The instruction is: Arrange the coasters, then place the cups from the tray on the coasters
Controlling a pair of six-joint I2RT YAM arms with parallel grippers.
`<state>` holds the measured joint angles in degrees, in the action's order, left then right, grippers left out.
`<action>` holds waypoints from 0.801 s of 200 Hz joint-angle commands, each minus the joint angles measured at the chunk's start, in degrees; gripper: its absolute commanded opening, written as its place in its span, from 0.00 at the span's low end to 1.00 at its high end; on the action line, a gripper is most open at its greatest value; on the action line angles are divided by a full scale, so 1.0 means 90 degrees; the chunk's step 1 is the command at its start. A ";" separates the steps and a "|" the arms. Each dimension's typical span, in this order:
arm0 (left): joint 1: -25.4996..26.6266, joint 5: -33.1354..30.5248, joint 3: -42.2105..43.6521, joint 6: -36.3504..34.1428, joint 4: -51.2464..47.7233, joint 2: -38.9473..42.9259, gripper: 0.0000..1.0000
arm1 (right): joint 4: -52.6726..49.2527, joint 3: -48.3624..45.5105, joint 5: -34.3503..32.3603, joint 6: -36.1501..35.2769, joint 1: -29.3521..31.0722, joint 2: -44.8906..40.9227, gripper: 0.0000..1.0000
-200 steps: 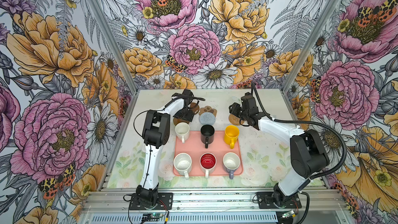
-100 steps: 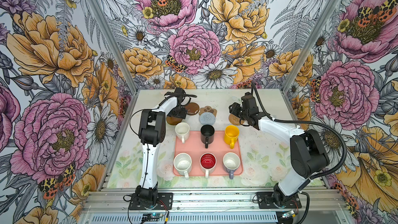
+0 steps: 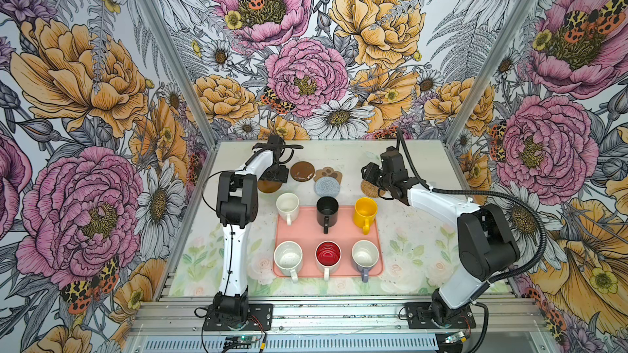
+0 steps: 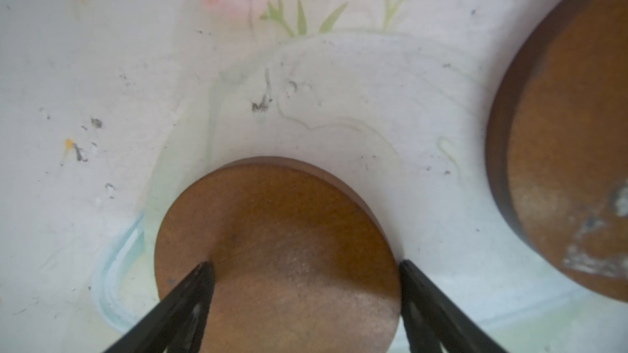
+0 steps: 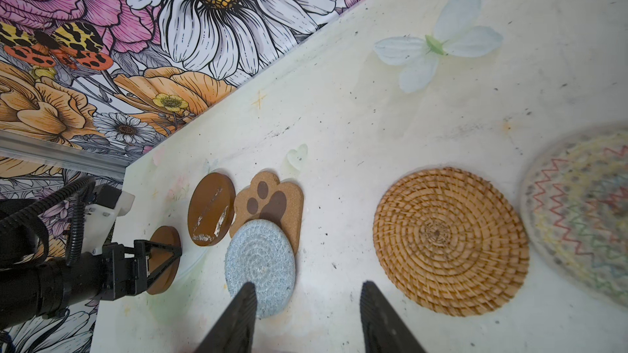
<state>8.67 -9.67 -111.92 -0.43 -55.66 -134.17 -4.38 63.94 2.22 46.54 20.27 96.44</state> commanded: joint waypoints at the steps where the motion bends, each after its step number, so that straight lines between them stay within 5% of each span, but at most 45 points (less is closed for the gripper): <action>1: -0.0129 -0.0030 0.0009 -0.0050 0.0010 -0.0230 0.85 | 0.0126 -0.0054 0.0010 0.0050 -0.0003 -0.0247 0.51; 108: 0.0206 -0.0035 -0.0611 0.0076 -0.0033 0.0462 0.90 | 0.0236 -0.0227 0.0089 0.0030 0.0016 -0.0391 0.52; 160: 0.0706 0.0729 -0.1652 0.0159 -0.0031 0.0228 0.93 | 0.0343 -0.0288 0.0174 0.0058 0.0020 -0.0434 0.52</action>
<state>12.49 -7.92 -122.30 0.27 -56.34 -133.60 -3.31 61.65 3.16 46.74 20.27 94.54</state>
